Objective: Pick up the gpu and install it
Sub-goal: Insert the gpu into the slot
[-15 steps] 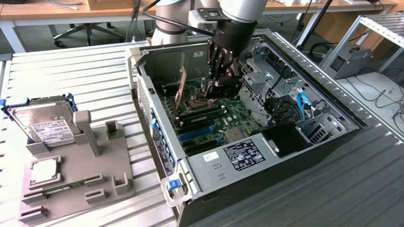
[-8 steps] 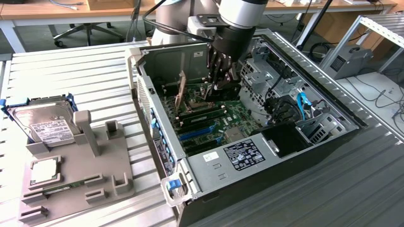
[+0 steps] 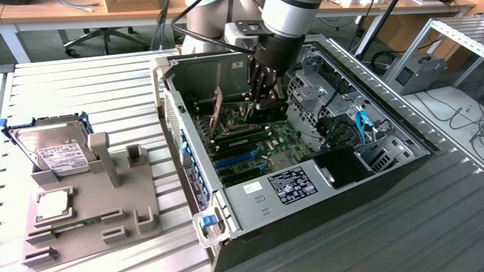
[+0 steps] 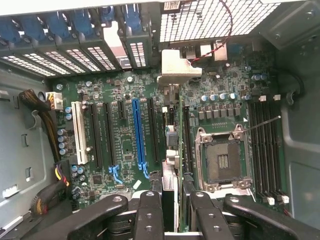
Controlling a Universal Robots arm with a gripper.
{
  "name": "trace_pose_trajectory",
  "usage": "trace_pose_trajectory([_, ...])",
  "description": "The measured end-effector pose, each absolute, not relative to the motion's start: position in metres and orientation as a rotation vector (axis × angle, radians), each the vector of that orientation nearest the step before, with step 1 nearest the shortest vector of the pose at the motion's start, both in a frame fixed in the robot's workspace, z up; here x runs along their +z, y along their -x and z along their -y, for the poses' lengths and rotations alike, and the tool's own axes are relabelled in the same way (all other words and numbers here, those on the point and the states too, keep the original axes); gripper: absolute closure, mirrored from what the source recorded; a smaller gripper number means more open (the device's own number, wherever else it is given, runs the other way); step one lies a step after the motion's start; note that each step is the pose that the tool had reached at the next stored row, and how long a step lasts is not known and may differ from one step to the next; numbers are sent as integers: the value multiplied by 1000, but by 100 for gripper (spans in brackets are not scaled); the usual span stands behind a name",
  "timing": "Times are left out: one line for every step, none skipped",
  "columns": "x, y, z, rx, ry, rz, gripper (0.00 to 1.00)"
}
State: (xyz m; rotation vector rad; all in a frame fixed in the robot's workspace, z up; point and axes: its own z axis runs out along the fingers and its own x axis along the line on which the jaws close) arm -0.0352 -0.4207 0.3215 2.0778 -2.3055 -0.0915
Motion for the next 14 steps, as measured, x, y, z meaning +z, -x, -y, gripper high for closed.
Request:
trace_pose_trajectory([321, 35, 421, -91, -2078, 2305, 74])
trace_pose_trajectory([321, 35, 421, -91, -2078, 2305, 74])
trace_pose_trajectory([320, 35, 421, -91, -2078, 2306, 74])
trace_pose_trajectory([320, 35, 421, -91, -2078, 2306, 74])
trace_pose_trajectory([319, 35, 421, -91, -2078, 2305, 74])
trace_pose_trajectory([318, 35, 421, -91, -2078, 2305, 74])
trace_pose_trajectory([318, 35, 421, -91, -2078, 2305, 74])
trace_pose_trajectory([318, 35, 421, -91, -2078, 2305, 74])
trace_pose_trajectory([318, 35, 421, -91, -2078, 2305, 74])
trace_pose_trajectory([318, 35, 421, -91, -2078, 2305, 74])
trace_pose_trajectory([317, 35, 421, -91, -2078, 2306, 74])
trace_pose_trajectory([317, 35, 421, -91, -2078, 2306, 74])
trace_pose_trajectory([317, 35, 421, -91, -2078, 2305, 74])
trace_pose_trajectory([317, 35, 421, -91, -2078, 2305, 74])
